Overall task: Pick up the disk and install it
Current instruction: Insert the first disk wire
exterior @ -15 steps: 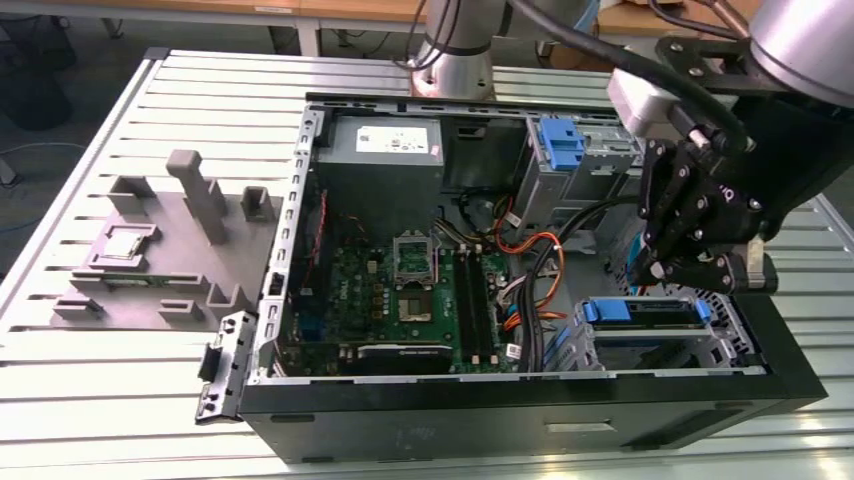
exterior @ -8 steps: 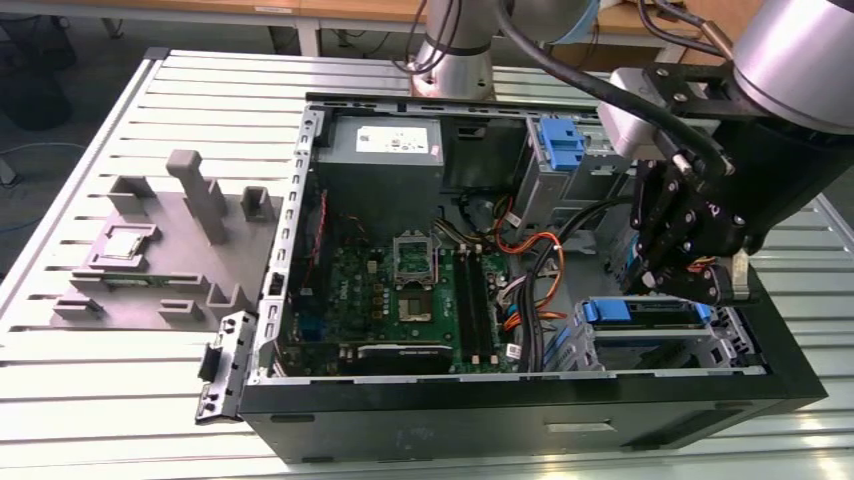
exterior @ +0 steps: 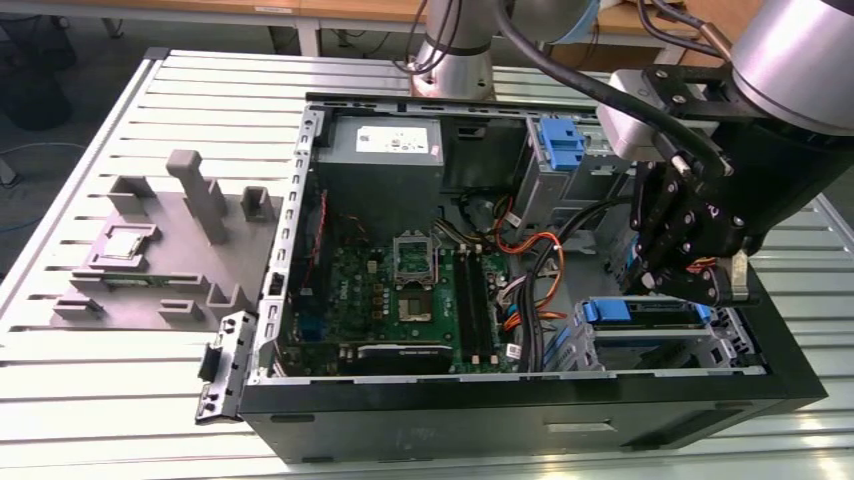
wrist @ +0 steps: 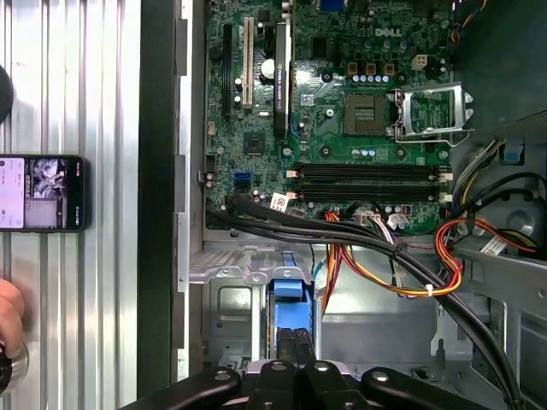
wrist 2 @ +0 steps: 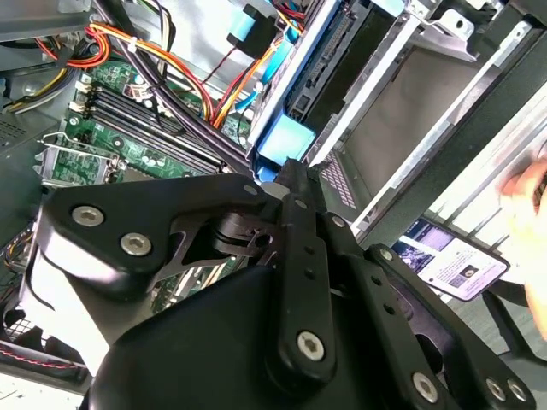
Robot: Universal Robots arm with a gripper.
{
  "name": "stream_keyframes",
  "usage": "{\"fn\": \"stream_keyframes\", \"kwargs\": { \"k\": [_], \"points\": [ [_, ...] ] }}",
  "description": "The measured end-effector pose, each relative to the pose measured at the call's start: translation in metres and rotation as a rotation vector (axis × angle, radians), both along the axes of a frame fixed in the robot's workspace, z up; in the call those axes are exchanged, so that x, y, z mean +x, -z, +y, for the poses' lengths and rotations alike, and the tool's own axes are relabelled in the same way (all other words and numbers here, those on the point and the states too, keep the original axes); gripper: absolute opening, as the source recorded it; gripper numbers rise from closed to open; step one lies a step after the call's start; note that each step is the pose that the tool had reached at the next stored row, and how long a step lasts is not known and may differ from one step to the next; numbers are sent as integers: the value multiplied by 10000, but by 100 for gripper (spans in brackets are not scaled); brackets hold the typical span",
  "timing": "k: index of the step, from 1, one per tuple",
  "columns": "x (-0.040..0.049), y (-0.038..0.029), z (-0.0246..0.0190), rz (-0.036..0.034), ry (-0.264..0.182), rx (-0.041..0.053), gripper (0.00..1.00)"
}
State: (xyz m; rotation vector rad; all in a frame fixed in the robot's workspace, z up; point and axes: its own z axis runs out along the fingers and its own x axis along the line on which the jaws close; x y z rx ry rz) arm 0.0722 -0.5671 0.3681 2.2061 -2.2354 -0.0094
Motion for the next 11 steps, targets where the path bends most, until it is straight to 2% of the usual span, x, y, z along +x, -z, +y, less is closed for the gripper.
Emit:
{"fn": "stream_keyframes", "kwargs": {
  "k": [11],
  "points": [
    [0,7,0,0,0,-1,10]
  ]
}}
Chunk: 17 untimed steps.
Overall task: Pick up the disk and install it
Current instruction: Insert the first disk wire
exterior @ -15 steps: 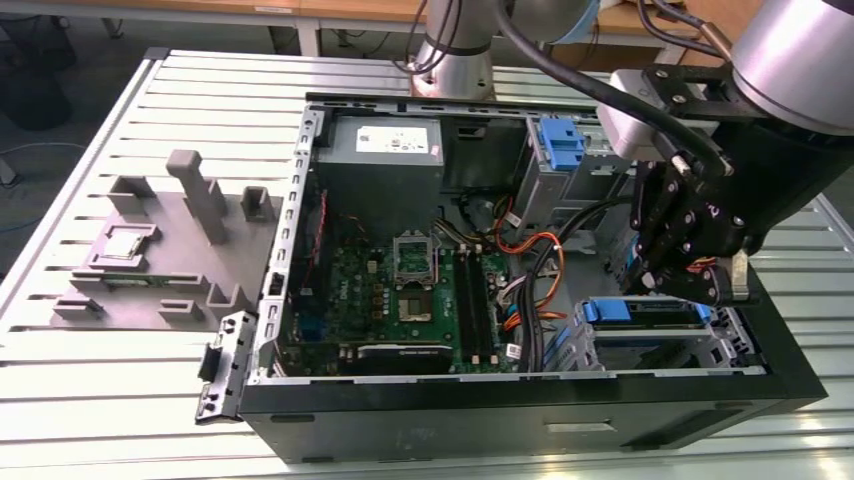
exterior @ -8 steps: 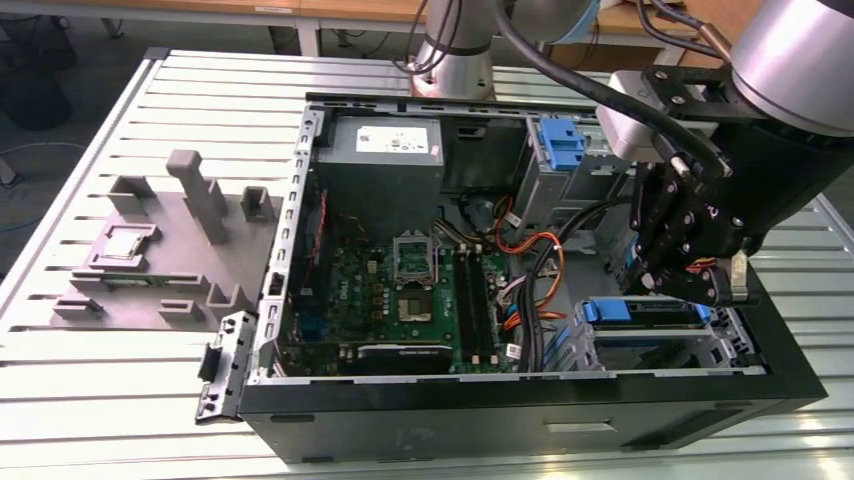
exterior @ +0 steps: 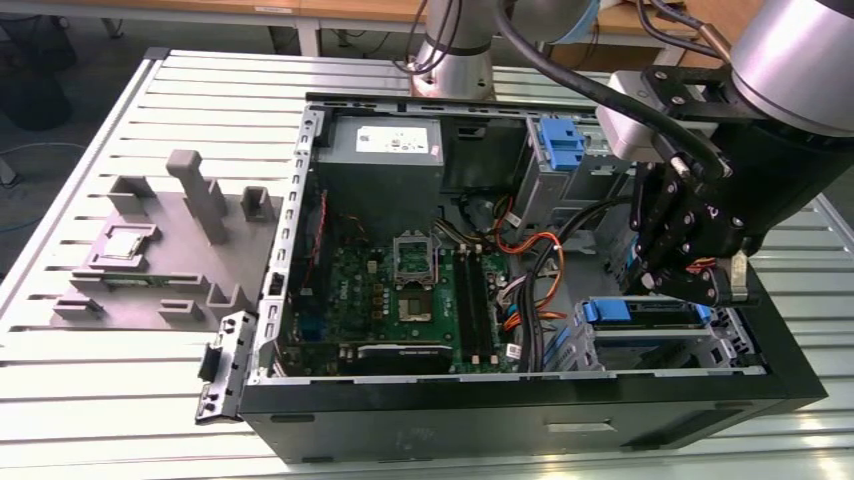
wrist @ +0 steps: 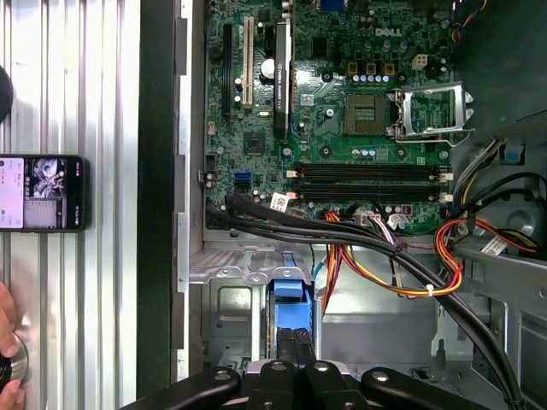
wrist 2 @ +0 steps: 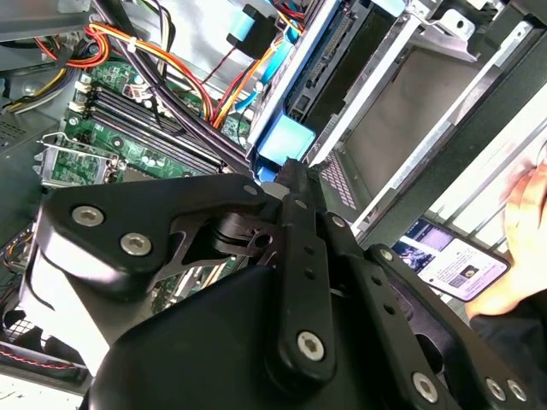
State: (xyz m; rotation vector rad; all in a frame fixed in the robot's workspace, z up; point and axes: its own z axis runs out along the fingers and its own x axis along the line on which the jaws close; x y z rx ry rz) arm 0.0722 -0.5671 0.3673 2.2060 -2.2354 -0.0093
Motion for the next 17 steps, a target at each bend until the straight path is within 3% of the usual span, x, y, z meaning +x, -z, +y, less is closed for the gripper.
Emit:
{"fn": "stream_keyframes", "kwargs": {
  "k": [3,8,17],
  "points": [
    [0,0,0,0,-52,-1,10],
    [0,0,0,0,-544,-1,10],
    [0,0,0,0,-556,-1,10]
  ]
}}
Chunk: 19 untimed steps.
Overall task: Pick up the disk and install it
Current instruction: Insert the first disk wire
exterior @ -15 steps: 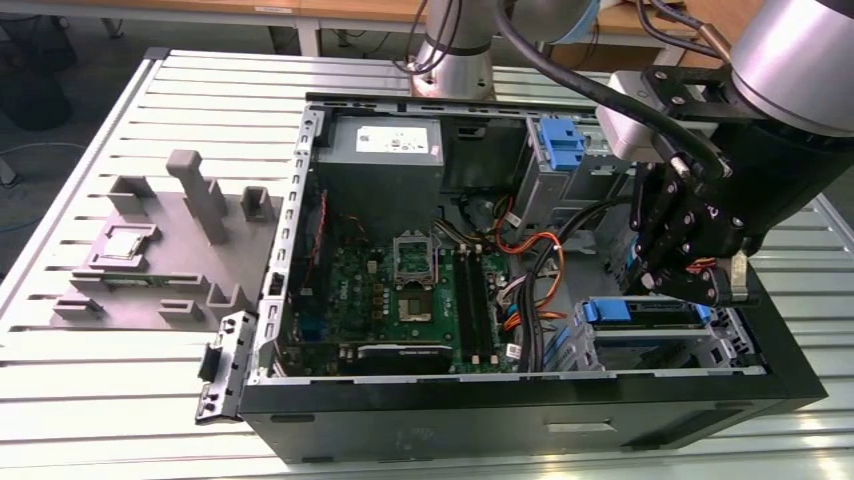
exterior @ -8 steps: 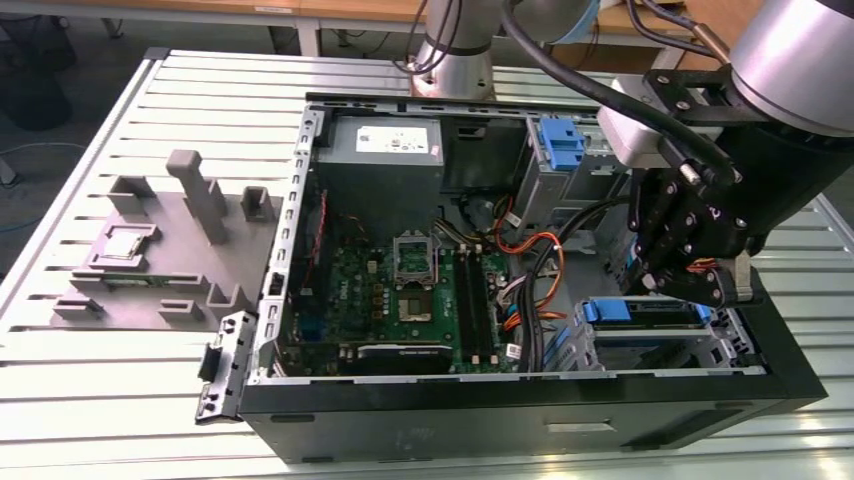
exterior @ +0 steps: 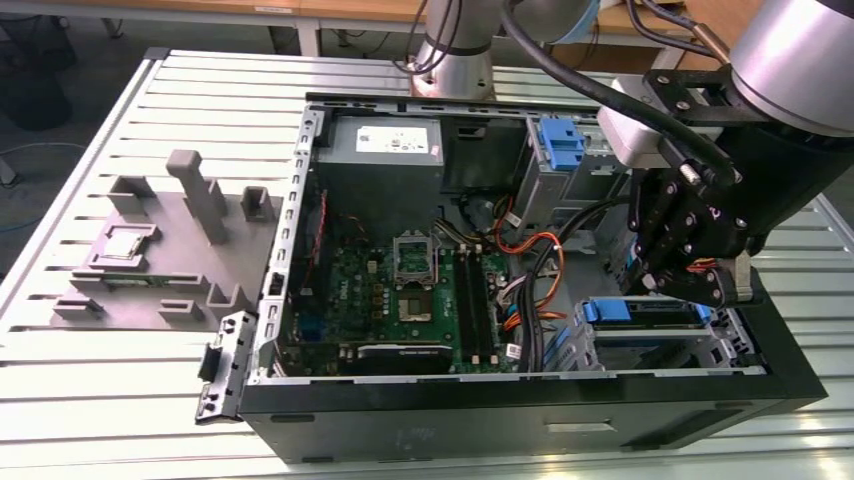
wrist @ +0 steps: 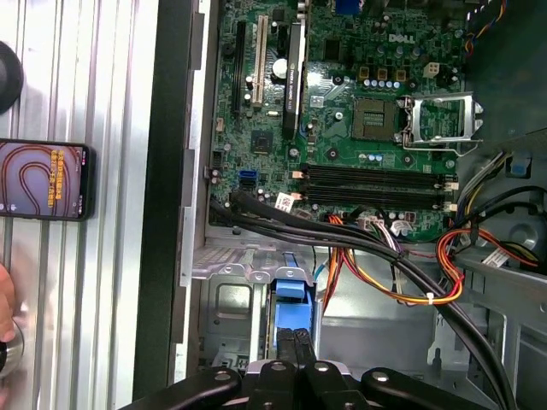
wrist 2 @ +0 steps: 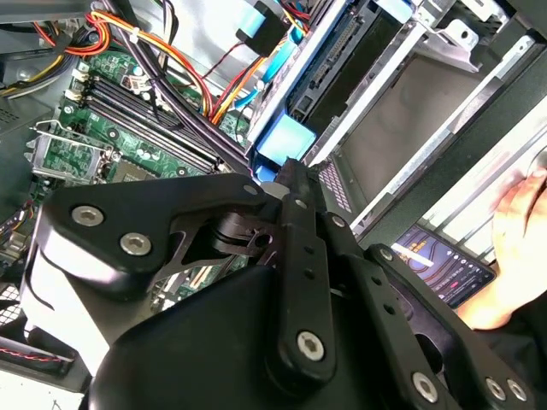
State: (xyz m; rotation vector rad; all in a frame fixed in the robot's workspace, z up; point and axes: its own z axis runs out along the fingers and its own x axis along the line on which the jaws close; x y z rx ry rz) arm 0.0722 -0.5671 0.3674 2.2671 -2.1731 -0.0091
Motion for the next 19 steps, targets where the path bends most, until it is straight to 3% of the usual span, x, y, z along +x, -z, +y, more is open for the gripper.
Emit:
{"fn": "stream_keyframes", "kwargs": {
  "k": [5,11,19],
  "points": [
    [0,0,0,0,-29,0,10],
    [0,2,-2,0,-612,1,10],
    [0,1,-2,-1,-631,0,10]
  ]
}}
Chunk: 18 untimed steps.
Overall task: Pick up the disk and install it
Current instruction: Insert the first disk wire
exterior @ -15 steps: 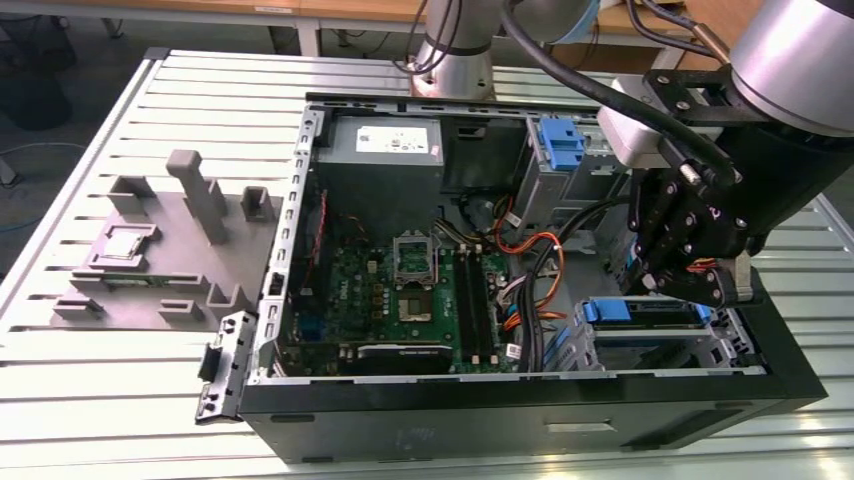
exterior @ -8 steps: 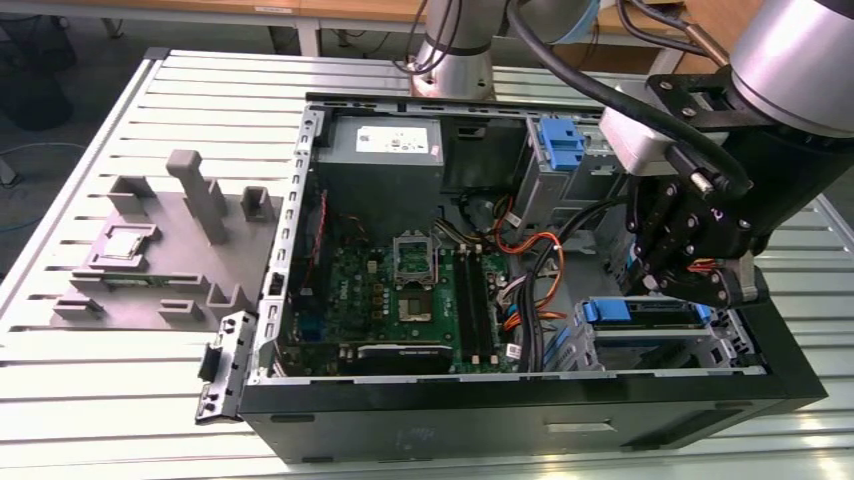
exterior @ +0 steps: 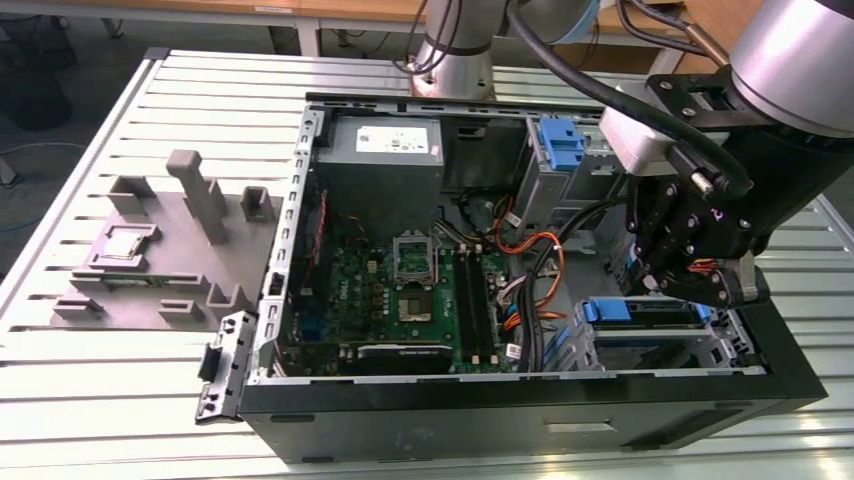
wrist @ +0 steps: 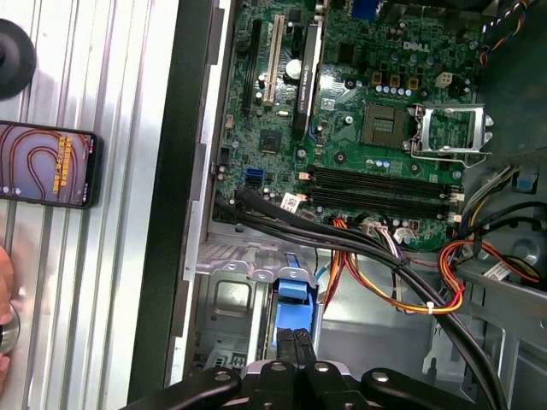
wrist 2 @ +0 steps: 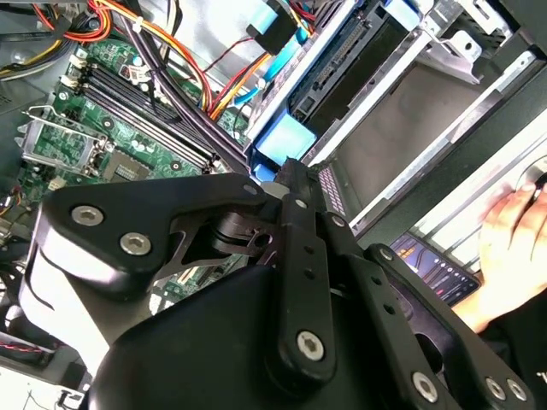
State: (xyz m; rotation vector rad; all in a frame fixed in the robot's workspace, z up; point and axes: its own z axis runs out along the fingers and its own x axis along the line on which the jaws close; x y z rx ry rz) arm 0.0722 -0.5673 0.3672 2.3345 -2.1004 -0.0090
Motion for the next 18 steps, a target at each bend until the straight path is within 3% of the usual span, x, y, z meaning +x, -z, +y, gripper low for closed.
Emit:
{"fn": "stream_keyframes", "kwargs": {
  "k": [6,10,18],
  "points": [
    [0,3,-2,-39,-509,-2,10],
    [0,8,-2,-57,-1094,-1,10],
    [76,9,15,-57,-1139,-2,10]
  ]
}}
